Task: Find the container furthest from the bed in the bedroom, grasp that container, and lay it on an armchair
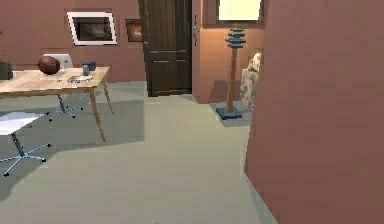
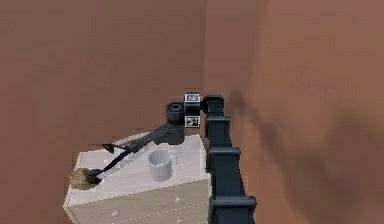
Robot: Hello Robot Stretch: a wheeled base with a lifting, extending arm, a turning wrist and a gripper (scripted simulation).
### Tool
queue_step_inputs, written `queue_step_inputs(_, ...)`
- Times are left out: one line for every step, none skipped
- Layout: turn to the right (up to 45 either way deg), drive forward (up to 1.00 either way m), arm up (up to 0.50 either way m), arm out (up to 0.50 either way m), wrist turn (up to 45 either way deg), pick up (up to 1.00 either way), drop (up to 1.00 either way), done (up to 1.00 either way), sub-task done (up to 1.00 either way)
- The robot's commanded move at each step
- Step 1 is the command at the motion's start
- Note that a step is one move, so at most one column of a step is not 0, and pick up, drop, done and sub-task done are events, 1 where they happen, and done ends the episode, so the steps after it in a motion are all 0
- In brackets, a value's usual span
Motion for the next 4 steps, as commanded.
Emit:
queue_step_inputs(0.0, 0.0, 0.0, 0.0, 45.0, 0.0, 0.0, 0.0, 0.0)
queue_step_inputs(0.0, 0.0, 0.0, 0.02, 0.0, 0.0, 0.0, 0.0, 0.0)
queue_step_inputs(0.0, 0.0, 0.0, 0.0, 9.0, 0.0, 0.0, 0.0, 0.0)
queue_step_inputs(0.0, 0.0, -0.3, 0.0, 0.0, 0.0, 0.0, 0.0, 0.0)
